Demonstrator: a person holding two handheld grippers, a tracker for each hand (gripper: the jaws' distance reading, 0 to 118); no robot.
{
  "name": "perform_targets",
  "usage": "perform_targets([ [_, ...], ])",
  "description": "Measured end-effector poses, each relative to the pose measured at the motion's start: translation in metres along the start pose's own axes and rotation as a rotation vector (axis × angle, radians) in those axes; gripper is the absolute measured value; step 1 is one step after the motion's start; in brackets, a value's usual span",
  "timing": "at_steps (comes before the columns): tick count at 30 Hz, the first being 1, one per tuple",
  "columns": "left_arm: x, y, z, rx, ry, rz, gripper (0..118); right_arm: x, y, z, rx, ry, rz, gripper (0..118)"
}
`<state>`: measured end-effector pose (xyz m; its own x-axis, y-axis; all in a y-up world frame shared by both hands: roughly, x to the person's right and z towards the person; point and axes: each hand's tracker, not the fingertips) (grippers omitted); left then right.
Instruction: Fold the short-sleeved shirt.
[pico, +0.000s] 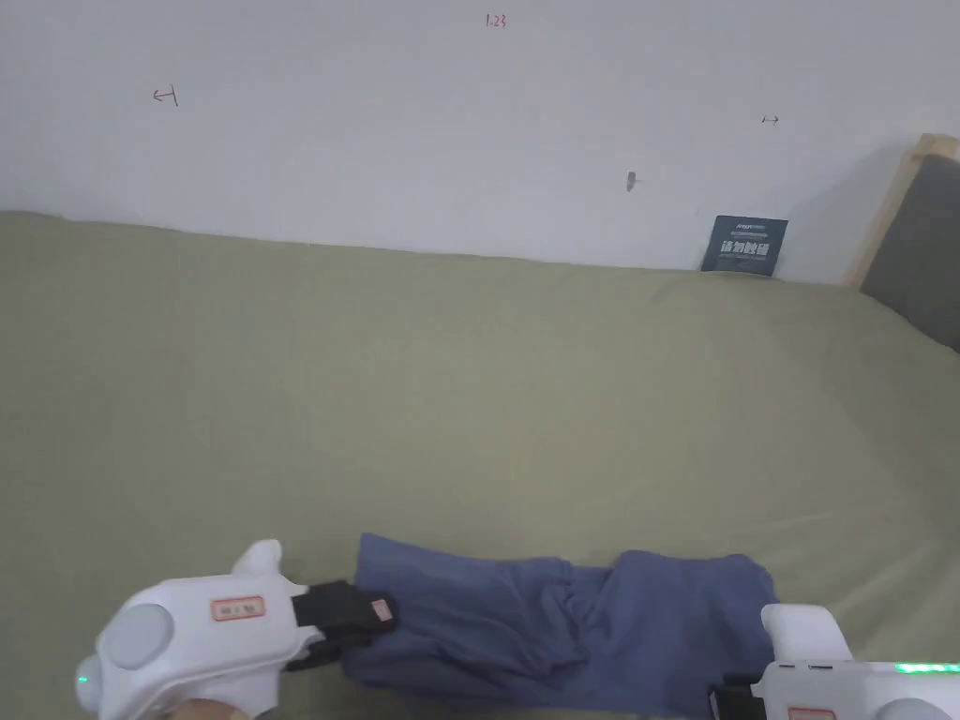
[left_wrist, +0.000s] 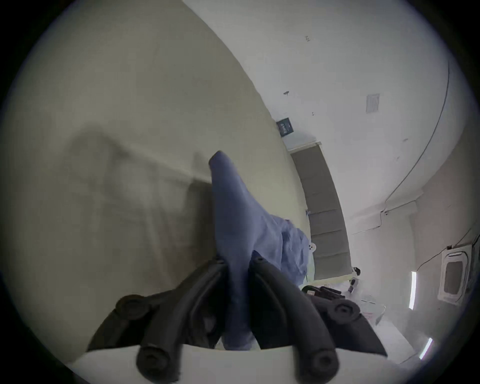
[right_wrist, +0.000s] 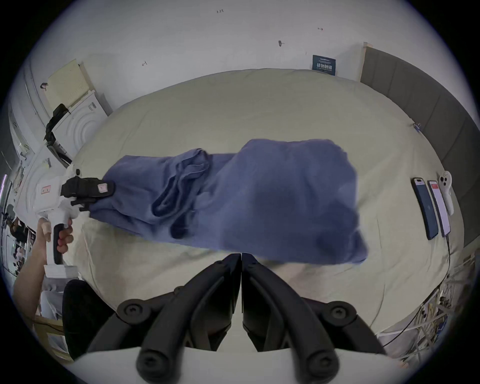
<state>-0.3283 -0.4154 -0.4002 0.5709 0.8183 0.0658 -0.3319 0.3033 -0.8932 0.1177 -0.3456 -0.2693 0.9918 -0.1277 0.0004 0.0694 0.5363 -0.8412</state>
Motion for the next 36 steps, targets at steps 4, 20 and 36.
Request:
perform_targets([
  [4,-0.008,0.024,0.073,0.088,0.106,0.004,12,-0.012,0.008,-0.003,0.007,0.004,0.02,7],
  [20,0.147,-0.001,0.042,0.072,0.211,-0.454,12,-0.033,0.006,0.003,0.025,0.066,0.058,7],
  [36,0.133,-0.047,-0.095,-0.094,0.159,-0.3,82,0.017,-0.002,0.009,0.036,0.024,-0.031,7],
])
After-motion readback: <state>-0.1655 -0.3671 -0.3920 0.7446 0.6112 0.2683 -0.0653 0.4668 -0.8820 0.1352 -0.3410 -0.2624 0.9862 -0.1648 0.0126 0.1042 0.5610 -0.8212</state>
